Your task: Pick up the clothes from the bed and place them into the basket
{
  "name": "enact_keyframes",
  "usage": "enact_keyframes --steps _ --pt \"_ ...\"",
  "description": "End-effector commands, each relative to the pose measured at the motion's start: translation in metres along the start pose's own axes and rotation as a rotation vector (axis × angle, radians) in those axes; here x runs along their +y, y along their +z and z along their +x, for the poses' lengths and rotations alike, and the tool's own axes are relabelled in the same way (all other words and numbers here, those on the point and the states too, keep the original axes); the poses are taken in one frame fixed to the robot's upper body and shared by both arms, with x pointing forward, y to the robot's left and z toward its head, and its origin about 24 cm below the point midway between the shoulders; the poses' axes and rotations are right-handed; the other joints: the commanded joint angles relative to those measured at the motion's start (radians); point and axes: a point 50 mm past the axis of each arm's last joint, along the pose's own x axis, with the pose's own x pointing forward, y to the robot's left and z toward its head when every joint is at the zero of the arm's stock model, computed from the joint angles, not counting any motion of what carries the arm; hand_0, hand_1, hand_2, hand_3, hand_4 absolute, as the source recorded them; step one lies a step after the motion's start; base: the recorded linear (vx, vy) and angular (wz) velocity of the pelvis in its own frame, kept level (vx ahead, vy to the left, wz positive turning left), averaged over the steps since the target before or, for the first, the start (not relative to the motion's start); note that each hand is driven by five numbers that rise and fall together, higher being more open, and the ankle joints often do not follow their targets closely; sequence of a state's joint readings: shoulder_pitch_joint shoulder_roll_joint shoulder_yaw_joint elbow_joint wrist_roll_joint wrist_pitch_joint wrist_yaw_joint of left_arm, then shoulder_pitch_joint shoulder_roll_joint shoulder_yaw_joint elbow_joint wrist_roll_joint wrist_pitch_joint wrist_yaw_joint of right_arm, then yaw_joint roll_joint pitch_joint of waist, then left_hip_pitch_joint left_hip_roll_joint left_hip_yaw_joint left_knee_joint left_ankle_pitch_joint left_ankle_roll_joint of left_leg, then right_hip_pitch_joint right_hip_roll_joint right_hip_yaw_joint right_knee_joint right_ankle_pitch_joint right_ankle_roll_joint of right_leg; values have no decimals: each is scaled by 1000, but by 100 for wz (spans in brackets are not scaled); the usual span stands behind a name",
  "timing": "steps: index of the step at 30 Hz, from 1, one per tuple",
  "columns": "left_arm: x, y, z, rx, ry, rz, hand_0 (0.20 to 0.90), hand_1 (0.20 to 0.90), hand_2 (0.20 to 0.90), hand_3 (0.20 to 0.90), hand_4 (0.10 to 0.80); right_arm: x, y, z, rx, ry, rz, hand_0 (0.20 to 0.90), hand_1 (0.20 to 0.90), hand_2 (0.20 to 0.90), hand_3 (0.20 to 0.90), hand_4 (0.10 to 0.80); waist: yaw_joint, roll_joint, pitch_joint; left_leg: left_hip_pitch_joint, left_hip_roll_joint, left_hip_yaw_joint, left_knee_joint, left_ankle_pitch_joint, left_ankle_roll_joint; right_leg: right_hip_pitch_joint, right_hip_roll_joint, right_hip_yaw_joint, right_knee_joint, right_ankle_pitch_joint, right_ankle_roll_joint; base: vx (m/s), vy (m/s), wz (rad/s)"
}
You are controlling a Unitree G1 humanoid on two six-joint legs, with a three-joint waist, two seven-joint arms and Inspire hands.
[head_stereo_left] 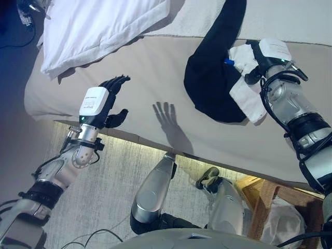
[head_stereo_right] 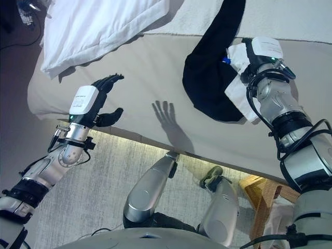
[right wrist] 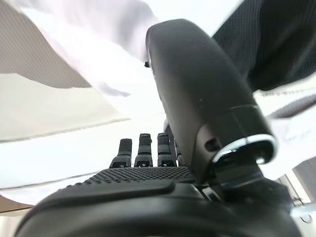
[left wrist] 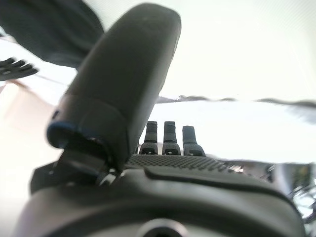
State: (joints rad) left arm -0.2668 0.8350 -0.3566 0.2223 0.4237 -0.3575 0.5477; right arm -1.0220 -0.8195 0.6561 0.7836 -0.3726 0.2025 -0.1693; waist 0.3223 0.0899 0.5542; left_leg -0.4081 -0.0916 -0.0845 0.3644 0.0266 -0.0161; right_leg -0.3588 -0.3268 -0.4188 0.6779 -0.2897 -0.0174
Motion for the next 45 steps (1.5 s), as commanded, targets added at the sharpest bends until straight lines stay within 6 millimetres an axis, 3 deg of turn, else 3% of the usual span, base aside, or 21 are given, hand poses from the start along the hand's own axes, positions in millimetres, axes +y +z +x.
enact_keyframes --steps 1,5,15,17,18,29,38,39,45 --pt "25 16 3 -101 153 -23 900 900 900 900 800 -42 8 10 -31 -135 -47 900 900 900 900 800 9 23 -34 -121 -36 10 297 -204 33 -38 73 -19 168 -53 -50 38 10 10" --pt "24 20 5 -115 155 -34 900 900 900 900 800 -36 2 13 36 -59 -128 900 900 900 900 800 19 32 -34 -205 -48 28 396 -240 45 -105 64 -8 241 -76 -56 33 15 -7" --pt "33 29 9 -179 192 -45 900 900 900 900 800 -25 -27 14 283 182 -215 900 900 900 900 800 33 45 -34 -319 -46 40 447 -245 69 -234 64 5 284 -62 -44 -34 -1 11" --pt "35 30 13 -184 196 -47 900 900 900 900 800 -24 -31 14 313 222 -199 707 707 707 675 575 30 48 -34 -317 -42 45 445 -246 69 -232 62 4 280 -59 -42 -11 3 4" --pt "36 31 14 -185 194 -47 900 900 900 900 800 -23 -31 14 316 230 -195 300 300 300 200 100 29 49 -34 -316 -42 46 444 -246 68 -232 62 5 278 -57 -41 -24 6 -12" --pt "29 31 15 -164 161 -50 900 900 900 900 800 -29 -37 15 315 191 -152 300 300 300 200 100 5 35 -34 -221 -4 71 397 -249 56 -144 59 11 217 -33 -27 -19 21 -11" --pt "28 29 17 -139 140 -53 900 900 900 900 800 -32 -49 13 328 189 -128 300 300 300 200 100 -35 10 -34 -61 40 82 287 -227 36 11 83 27 81 6 -17 -17 32 -12" --pt "29 27 19 -127 133 -50 900 900 900 900 800 -34 -53 12 325 184 -106 300 300 300 200 100 -49 1 -34 -12 55 90 225 -185 37 61 89 20 9 49 -23 -51 51 -21" --pt "28 24 23 -98 120 -47 900 900 900 900 800 -40 -64 8 335 179 -67 300 300 300 200 100 -82 -21 -57 104 81 102 110 -152 25 168 114 39 -125 92 -6 16 31 -26"
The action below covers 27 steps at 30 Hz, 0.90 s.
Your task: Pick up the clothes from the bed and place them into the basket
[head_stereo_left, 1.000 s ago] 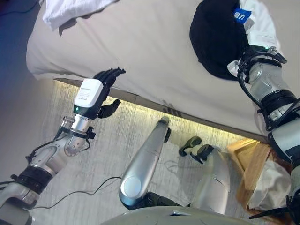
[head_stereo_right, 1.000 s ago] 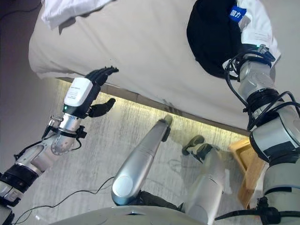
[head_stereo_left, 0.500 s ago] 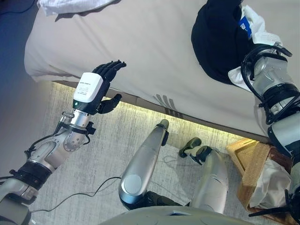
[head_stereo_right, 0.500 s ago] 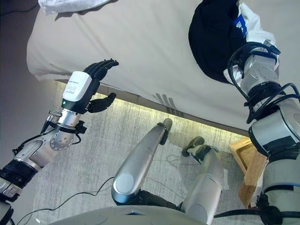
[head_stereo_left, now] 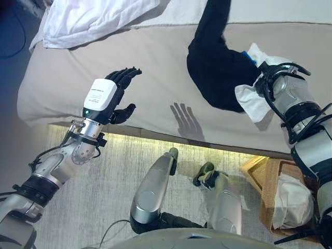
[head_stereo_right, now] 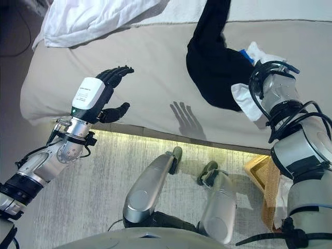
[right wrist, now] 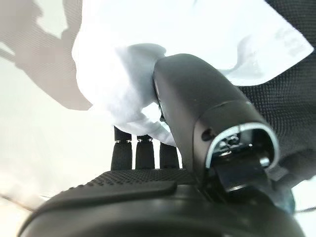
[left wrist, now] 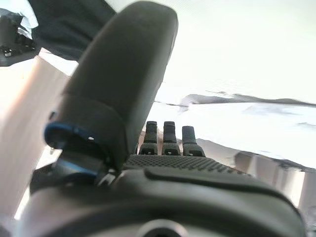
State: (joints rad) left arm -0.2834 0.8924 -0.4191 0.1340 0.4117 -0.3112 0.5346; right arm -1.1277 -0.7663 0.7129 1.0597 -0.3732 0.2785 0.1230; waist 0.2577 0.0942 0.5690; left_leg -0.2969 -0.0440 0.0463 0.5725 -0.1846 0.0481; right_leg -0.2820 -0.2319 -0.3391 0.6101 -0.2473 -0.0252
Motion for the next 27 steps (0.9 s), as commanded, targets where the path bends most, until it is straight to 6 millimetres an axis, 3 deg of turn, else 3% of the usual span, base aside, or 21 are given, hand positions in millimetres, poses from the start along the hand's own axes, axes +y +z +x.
enact_keyframes --steps 1,12,23,24,27 --pt "25 9 18 -29 158 -63 900 900 900 900 800 -55 -40 -7 104 -156 -1 300 300 300 200 100 -25 -29 -80 7 39 -24 -116 64 -42 100 23 -36 -78 57 6 19 32 -28" --pt "27 7 26 -29 159 -58 900 900 900 900 800 -57 -66 -11 146 -182 24 300 300 300 200 100 -53 -35 -82 17 45 -13 -171 97 -49 96 45 -21 -139 87 11 -46 0 -10" --pt "24 6 20 -15 144 -56 900 900 900 900 800 -51 -91 -16 192 -255 42 300 300 300 200 100 -75 -47 -111 60 54 -4 -220 107 -57 132 65 -14 -198 99 18 13 -12 1" --pt "25 6 21 -18 144 -59 900 900 900 900 800 -53 -90 -16 178 -279 48 900 900 900 900 800 -76 -45 -109 55 53 -4 -214 106 -57 129 64 -14 -192 97 17 0 0 0" --pt "23 8 21 -23 146 -69 900 900 900 900 800 -60 -85 -17 144 -314 55 900 900 900 900 800 -77 -37 -103 40 53 -6 -205 111 -59 112 64 -12 -174 94 14 0 0 0"
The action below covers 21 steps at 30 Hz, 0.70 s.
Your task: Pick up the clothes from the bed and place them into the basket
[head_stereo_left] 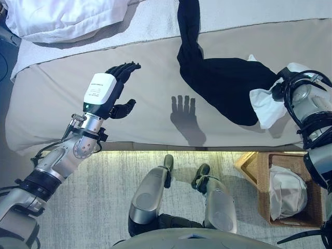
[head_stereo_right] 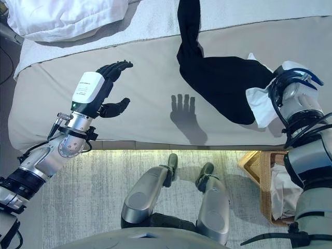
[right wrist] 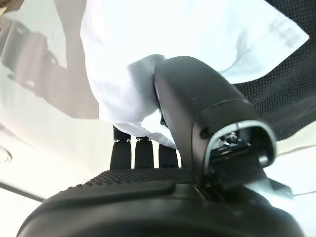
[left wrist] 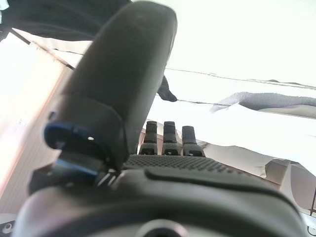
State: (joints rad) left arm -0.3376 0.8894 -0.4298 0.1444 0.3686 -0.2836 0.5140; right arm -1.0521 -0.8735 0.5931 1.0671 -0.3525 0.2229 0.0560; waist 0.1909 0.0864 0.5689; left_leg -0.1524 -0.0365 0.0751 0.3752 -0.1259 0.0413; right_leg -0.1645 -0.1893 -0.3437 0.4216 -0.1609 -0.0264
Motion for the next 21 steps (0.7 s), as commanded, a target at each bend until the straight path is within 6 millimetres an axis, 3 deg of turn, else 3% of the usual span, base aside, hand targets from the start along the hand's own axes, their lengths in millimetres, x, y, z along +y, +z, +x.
enact_keyframes --steps 1,5,21 --pt "17 9 8 -41 127 -59 900 900 900 900 800 -58 -30 -7 37 -257 -23 900 900 900 900 800 -10 -27 -100 -109 44 -35 -8 54 -52 -11 22 -7 17 8 15 -30 2 -1" --pt "16 8 5 -34 128 -56 900 900 900 900 800 -65 -27 -9 6 -315 -46 900 900 900 900 800 -13 -18 -90 -127 37 -37 -16 65 -52 -37 25 -4 26 7 13 -18 2 0" --pt "17 12 -3 -38 111 -79 900 900 900 900 800 -61 -33 -11 21 -324 -39 900 900 900 900 800 -9 -10 -95 -134 31 -46 -21 73 -53 -49 20 -11 47 -4 8 36 6 0"
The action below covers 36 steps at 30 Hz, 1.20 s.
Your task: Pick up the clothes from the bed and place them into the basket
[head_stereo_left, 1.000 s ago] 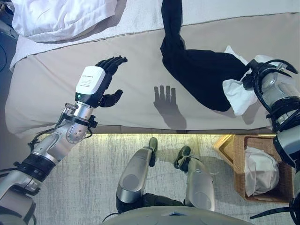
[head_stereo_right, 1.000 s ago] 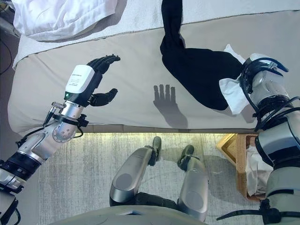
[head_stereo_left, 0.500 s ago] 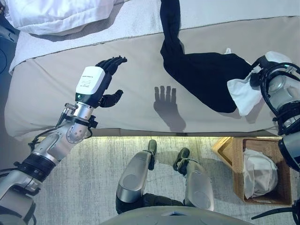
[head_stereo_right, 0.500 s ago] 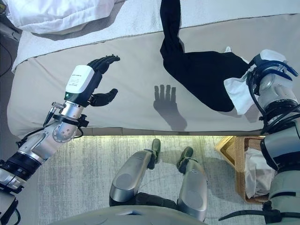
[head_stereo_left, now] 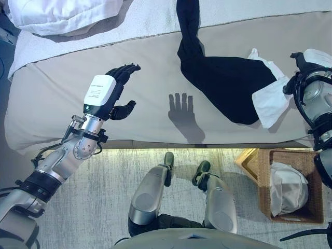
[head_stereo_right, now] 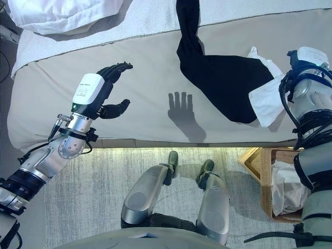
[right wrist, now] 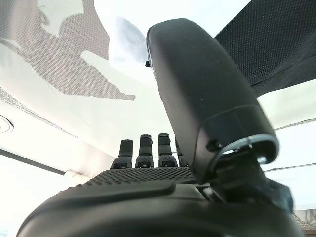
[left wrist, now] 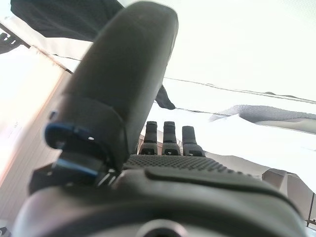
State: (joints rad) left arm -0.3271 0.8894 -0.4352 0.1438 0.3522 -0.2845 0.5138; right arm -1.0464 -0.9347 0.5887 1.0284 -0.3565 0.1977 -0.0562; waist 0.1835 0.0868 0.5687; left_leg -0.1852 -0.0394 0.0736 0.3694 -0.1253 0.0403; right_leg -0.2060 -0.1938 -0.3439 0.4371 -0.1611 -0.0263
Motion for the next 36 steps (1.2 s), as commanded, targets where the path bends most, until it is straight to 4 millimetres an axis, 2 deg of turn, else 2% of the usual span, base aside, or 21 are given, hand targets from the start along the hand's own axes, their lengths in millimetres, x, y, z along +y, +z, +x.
enact_keyframes --steps 1,12,18,20,21,24,27,32,36 --pt "19 13 0 -50 118 -63 900 900 900 900 800 -41 -21 -2 12 -174 -19 900 900 900 900 800 -1 -10 -94 -102 34 -45 -15 72 -52 -8 23 -10 32 -4 8 41 17 1" --pt "12 9 -8 -18 135 -87 900 900 900 900 800 -59 51 -13 -300 -294 97 900 900 900 900 800 22 -2 -85 -117 22 -72 -18 85 -58 -18 16 -22 56 -18 4 42 27 1" --pt "10 12 -11 -33 143 -100 900 900 900 900 800 -67 74 -14 -313 -284 70 900 900 900 900 800 61 12 -76 -141 5 -100 -13 94 -58 -31 0 -47 83 -33 -4 35 32 17" --pt "10 12 -13 -43 151 -104 900 900 900 900 800 -68 77 -13 -298 -271 53 900 900 900 900 800 79 18 -70 -152 -4 -113 -7 97 -57 -38 -9 -56 100 -40 -6 93 13 23" --pt "11 13 -13 -50 153 -105 900 900 900 900 800 -68 77 -13 -286 -266 46 900 900 900 900 800 86 16 -66 -149 -11 -122 4 70 -61 -37 -13 -45 120 -70 3 123 -16 20" --pt "15 15 -13 -75 159 -99 900 900 900 900 800 -71 76 -9 -238 -234 22 900 900 900 900 800 109 27 -49 -183 -29 -131 22 73 -53 -72 -31 -56 166 -81 6 40 -4 25" --pt "17 19 -13 -100 156 -97 900 900 900 900 800 -66 73 -6 -195 -169 18 900 900 900 900 800 127 35 -49 -232 -47 -132 48 69 -40 -122 -50 -64 206 -83 12 4 16 30" --pt "16 26 -11 -122 159 -103 900 900 900 900 800 -41 58 1 -97 -21 -14 900 900 900 900 800 146 54 -49 -319 -75 -116 136 28 -10 -210 -85 -70 308 -104 14 15 53 25" --pt "17 32 -12 -141 169 -113 900 900 900 900 800 -30 49 4 -27 44 -18 900 900 900 900 800 155 68 -49 -381 -86 -97 205 -4 6 -268 -95 -71 359 -116 8 -11 61 12"
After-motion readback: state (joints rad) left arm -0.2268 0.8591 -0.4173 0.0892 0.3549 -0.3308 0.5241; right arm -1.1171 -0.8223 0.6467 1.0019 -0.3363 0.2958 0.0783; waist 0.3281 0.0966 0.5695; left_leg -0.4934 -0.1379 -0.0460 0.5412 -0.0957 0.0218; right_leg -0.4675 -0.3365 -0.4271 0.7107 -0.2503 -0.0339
